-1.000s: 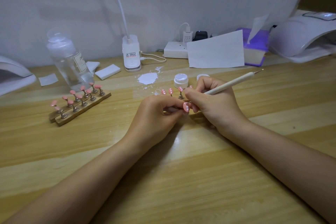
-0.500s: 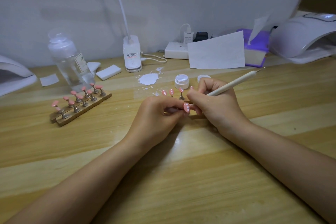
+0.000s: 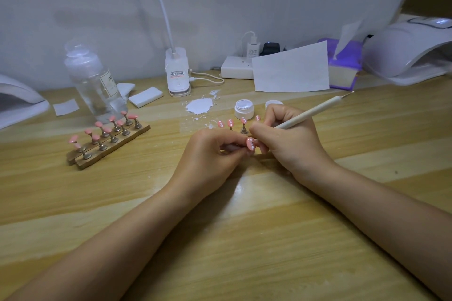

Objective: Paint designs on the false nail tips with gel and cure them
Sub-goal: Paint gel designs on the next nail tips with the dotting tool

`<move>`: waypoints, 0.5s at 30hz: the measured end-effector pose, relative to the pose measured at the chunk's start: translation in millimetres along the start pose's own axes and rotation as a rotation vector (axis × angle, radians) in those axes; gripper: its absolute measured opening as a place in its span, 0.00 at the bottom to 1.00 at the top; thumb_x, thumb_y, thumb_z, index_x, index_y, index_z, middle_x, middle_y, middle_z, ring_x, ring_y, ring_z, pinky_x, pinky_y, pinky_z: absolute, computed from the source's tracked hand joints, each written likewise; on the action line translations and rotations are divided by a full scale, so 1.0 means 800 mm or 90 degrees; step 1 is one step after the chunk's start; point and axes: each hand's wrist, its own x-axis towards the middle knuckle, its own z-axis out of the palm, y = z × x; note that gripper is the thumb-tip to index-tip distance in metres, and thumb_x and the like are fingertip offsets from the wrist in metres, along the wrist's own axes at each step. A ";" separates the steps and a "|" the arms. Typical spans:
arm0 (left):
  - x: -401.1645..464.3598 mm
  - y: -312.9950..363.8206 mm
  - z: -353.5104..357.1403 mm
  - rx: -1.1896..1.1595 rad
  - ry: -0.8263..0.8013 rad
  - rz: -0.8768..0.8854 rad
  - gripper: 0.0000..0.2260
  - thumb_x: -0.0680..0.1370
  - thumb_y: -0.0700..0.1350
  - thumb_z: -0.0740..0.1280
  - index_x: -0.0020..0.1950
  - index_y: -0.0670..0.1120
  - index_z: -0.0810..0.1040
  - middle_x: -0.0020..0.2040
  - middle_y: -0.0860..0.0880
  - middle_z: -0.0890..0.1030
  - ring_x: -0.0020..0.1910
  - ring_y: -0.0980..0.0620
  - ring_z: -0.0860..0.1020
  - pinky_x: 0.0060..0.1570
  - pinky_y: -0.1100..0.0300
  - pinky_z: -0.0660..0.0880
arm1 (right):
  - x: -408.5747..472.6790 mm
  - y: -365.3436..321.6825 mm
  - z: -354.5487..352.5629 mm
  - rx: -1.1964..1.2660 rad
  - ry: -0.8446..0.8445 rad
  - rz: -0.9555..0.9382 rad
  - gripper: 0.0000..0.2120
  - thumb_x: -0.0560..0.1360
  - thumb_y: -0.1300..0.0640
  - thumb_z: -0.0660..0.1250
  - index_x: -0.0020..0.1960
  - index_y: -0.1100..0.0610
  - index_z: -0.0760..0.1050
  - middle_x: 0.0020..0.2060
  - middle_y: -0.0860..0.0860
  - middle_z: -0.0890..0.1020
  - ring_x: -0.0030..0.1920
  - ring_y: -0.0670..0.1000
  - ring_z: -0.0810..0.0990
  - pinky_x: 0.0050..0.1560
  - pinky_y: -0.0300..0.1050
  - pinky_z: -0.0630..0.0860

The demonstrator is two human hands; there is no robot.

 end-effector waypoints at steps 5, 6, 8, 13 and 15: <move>0.000 0.002 0.000 -0.004 0.005 -0.001 0.07 0.70 0.32 0.70 0.43 0.42 0.84 0.38 0.51 0.83 0.38 0.63 0.79 0.46 0.58 0.77 | 0.000 0.000 0.000 0.006 0.004 0.006 0.19 0.69 0.75 0.62 0.26 0.59 0.62 0.14 0.46 0.69 0.17 0.40 0.68 0.21 0.29 0.64; 0.000 0.002 0.000 -0.004 0.004 0.000 0.07 0.70 0.32 0.70 0.43 0.42 0.84 0.38 0.51 0.84 0.38 0.62 0.79 0.46 0.58 0.77 | 0.000 0.000 0.000 0.006 0.003 0.006 0.19 0.70 0.74 0.62 0.26 0.59 0.62 0.14 0.46 0.69 0.17 0.40 0.68 0.21 0.29 0.64; 0.000 0.002 0.000 -0.005 -0.001 0.000 0.07 0.70 0.32 0.70 0.43 0.42 0.84 0.39 0.49 0.84 0.39 0.60 0.80 0.47 0.58 0.77 | -0.001 -0.001 0.000 0.002 -0.002 0.008 0.19 0.70 0.74 0.63 0.26 0.59 0.62 0.14 0.46 0.70 0.17 0.40 0.68 0.22 0.29 0.64; 0.000 0.002 0.000 -0.001 0.003 -0.002 0.07 0.70 0.32 0.70 0.43 0.42 0.84 0.39 0.49 0.84 0.39 0.59 0.81 0.46 0.57 0.77 | 0.000 -0.002 -0.001 -0.003 0.020 0.014 0.20 0.69 0.73 0.63 0.25 0.59 0.60 0.13 0.46 0.68 0.16 0.40 0.67 0.21 0.30 0.63; 0.000 0.002 -0.001 0.000 0.006 0.000 0.08 0.70 0.32 0.70 0.43 0.43 0.84 0.38 0.50 0.84 0.38 0.59 0.80 0.45 0.58 0.77 | 0.000 -0.002 0.000 -0.004 0.016 0.021 0.19 0.69 0.73 0.62 0.25 0.59 0.60 0.13 0.46 0.69 0.16 0.41 0.66 0.20 0.30 0.62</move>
